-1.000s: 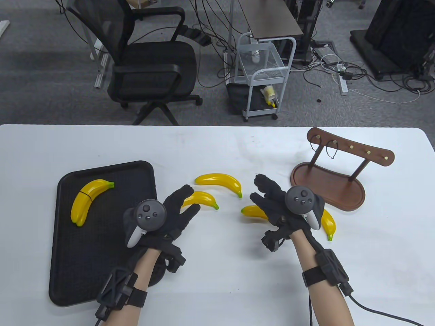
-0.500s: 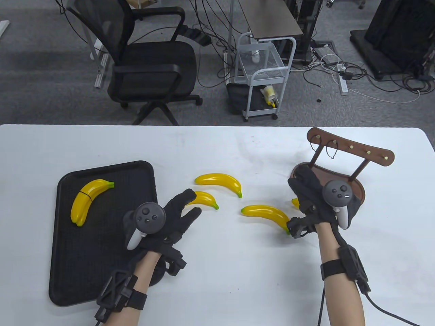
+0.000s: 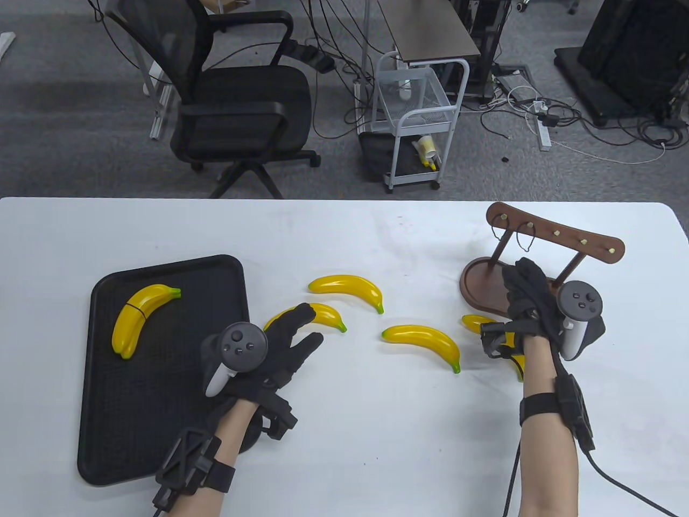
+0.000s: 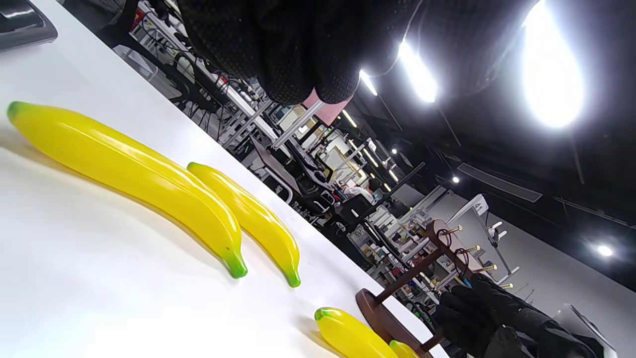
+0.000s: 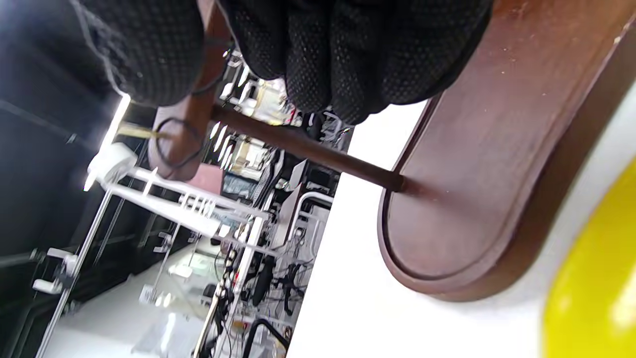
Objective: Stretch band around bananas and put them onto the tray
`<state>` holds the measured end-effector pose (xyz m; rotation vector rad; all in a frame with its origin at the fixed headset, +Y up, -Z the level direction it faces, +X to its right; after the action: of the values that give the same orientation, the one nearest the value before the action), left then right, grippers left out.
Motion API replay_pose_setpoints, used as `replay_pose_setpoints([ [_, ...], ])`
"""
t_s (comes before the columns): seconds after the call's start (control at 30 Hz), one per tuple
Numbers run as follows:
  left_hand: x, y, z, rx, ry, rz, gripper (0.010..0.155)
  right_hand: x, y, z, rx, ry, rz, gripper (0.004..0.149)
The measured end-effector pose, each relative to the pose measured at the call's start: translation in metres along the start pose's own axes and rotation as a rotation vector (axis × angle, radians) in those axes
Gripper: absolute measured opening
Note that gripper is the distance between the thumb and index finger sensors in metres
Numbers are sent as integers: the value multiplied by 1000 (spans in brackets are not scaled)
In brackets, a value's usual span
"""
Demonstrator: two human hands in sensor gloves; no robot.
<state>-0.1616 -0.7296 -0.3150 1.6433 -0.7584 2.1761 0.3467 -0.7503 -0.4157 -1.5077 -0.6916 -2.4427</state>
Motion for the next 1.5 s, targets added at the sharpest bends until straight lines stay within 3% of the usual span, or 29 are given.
replay_pose_setpoints([
  [0.53,0,0,1,-5,13,-17,62,-34,6,-6,-351,40,-123,60],
  [0.87,-1,0,3,-5,15,-17,62,-35,3,-10,-350,49,-129,42],
  [1.5,-1,-1,6,-12,21,-10,61,-22,-20,13,-360,54,-80,39],
])
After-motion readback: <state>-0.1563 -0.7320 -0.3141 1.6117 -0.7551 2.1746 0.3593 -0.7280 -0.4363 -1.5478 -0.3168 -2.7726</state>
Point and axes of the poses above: the tracker on the back of each hand, its own y axis roughly to the little-finger side, its own x axis roughly from the fingertips to the wrist, z = x × y, the point moved 2 cm from there along -x, roughly from the wrist to the fingertips, and after that the axes turned 7 degrees about x, right-handed, at the moved point
